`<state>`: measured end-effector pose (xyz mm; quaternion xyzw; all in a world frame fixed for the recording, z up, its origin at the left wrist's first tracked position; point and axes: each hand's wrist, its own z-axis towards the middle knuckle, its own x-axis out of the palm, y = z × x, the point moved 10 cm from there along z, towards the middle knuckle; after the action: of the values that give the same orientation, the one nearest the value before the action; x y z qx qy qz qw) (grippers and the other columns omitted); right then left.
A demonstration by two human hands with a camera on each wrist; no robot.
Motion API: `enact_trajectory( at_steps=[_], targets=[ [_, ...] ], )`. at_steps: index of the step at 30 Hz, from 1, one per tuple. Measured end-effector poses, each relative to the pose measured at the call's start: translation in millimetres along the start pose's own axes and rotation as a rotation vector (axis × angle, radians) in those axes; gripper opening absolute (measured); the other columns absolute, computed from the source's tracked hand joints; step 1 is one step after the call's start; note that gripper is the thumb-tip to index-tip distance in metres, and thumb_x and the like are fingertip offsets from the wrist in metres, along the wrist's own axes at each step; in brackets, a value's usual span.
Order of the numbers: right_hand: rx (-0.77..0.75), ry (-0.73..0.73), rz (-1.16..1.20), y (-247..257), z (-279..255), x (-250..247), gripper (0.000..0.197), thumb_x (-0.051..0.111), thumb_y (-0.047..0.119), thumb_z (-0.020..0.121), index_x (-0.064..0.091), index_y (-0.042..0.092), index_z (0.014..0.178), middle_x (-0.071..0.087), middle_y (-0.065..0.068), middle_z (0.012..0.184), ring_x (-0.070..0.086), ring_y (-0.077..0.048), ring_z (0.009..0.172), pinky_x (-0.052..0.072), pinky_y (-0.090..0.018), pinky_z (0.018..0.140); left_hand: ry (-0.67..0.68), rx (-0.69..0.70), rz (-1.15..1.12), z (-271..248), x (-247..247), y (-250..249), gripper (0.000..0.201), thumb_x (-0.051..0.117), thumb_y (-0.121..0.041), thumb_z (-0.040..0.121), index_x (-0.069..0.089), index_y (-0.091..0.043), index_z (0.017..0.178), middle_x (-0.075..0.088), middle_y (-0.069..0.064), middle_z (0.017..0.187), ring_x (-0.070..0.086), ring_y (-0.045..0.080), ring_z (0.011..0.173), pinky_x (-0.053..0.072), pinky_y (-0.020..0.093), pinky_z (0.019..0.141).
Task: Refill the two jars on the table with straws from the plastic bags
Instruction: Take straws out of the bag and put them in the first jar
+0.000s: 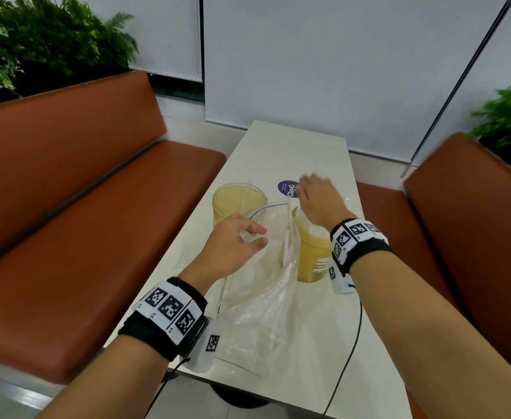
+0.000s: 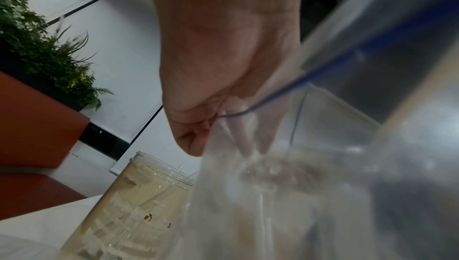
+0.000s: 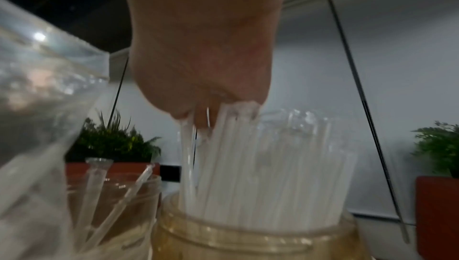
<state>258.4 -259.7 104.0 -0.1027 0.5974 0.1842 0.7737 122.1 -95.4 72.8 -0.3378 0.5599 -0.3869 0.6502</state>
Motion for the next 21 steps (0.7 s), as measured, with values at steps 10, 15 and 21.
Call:
enact_trajectory(
  at_steps=[10,15,21],
  targets=[
    [0.253,0.028,-0.090,-51.6,-17.7,7.7,0.047,0.029,0.037,0.106,0.061,0.006,0.123,0.066,-0.014,0.123,0.058,-0.033,0.120,0.032,-0.051,0.114,0.064,0.030,0.141,-3.4,-13.9,-3.7,0.038,0.077,-0.004,0.081,0.074,-0.018,0.117,0.065,-0.012,0.097,0.060,0.004,0.075,0.042,0.000,0.064],
    [0.198,-0.145,-0.002,-57.6,-25.6,-5.8,0.049,0.031,0.032,0.106,0.052,0.005,0.142,0.052,-0.015,0.147,0.045,-0.032,0.138,0.031,-0.050,0.116,0.243,0.081,0.335,-11.9,-1.8,-11.2,0.074,0.077,-0.005,0.073,0.056,-0.027,0.141,0.056,-0.012,0.137,0.061,0.013,0.092,0.043,0.016,0.078],
    [0.077,-0.405,0.246,-28.2,-42.5,-51.9,0.033,0.052,0.033,0.102,0.071,0.010,0.115,0.069,-0.009,0.116,0.062,-0.025,0.111,0.048,-0.045,0.101,0.198,0.110,0.318,-14.2,-6.1,-11.0,0.050,0.069,0.011,0.077,0.073,-0.020,0.117,0.055,-0.017,0.096,0.050,0.001,0.077,0.035,-0.002,0.066]
  ],
)
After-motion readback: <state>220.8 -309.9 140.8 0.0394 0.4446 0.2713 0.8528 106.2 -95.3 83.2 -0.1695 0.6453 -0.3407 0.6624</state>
